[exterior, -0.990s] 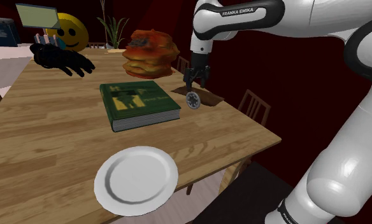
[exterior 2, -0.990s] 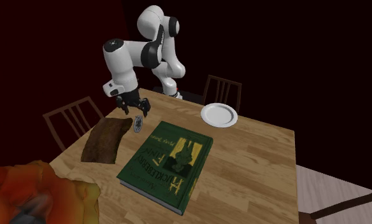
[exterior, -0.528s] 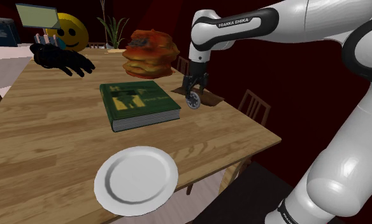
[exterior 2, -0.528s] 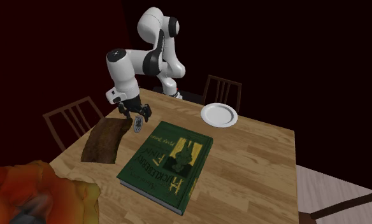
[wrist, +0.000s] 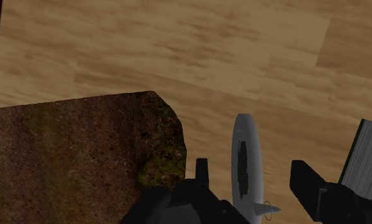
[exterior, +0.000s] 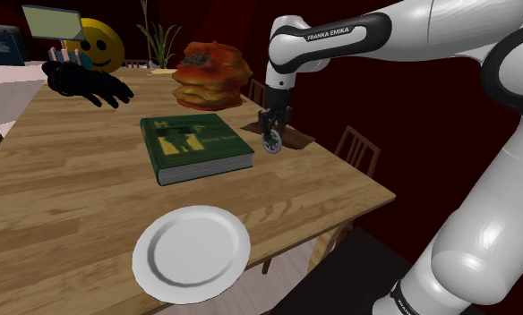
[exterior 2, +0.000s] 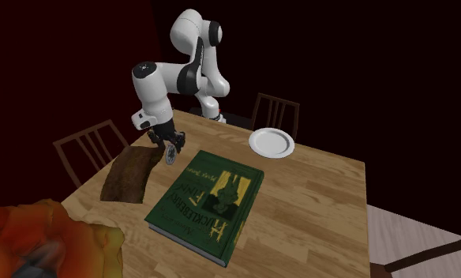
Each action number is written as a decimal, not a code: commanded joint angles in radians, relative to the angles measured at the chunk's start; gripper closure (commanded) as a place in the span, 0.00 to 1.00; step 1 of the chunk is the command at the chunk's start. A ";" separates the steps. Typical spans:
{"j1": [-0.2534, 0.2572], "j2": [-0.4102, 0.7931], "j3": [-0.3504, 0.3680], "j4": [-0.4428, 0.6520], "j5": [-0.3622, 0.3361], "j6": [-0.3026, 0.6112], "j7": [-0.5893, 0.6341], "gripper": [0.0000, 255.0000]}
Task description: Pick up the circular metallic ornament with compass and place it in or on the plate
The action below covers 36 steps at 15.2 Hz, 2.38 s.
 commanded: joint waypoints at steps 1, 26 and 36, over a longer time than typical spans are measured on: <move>0.000 0.000 0.000 0.000 0.000 0.000 0.000 1.00; 0.000 0.002 0.000 0.224 0.000 -0.222 0.001 1.00; 0.103 -0.137 0.113 0.077 0.034 -0.210 0.213 1.00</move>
